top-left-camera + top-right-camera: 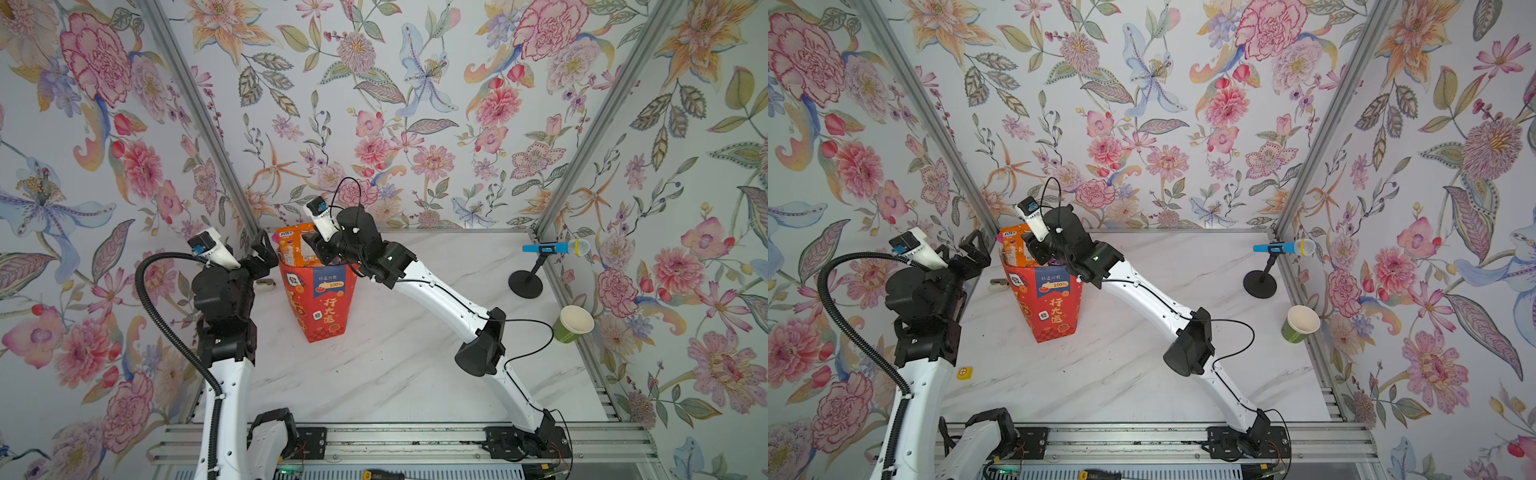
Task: Place the snacks into the paper bag
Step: Press the snack against the paper bag.
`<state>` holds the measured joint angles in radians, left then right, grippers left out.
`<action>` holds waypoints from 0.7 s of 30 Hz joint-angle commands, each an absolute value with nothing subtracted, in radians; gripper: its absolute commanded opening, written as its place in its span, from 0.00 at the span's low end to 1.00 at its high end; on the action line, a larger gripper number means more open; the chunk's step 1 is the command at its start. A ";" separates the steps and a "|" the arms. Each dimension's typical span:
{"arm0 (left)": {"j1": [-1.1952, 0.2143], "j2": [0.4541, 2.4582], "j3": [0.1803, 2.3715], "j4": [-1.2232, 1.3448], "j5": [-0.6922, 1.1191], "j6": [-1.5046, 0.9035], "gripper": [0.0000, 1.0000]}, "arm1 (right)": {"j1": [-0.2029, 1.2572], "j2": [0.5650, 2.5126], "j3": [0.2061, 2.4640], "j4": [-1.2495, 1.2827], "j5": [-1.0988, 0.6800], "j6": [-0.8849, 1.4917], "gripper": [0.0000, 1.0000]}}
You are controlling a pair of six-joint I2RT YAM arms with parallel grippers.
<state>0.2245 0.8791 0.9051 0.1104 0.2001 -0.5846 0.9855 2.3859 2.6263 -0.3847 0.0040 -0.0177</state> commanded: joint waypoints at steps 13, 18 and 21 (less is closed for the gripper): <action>0.241 0.861 0.893 0.146 0.187 -0.598 0.99 | 1.051 2.519 2.515 -0.539 -0.118 0.037 0.38; 0.241 0.851 0.884 0.145 0.186 -0.593 0.99 | 1.048 2.502 2.517 -0.556 -0.123 0.046 0.38; 0.243 0.840 0.867 0.152 0.177 -0.596 0.99 | 1.043 2.462 2.538 -0.552 -0.120 0.039 0.46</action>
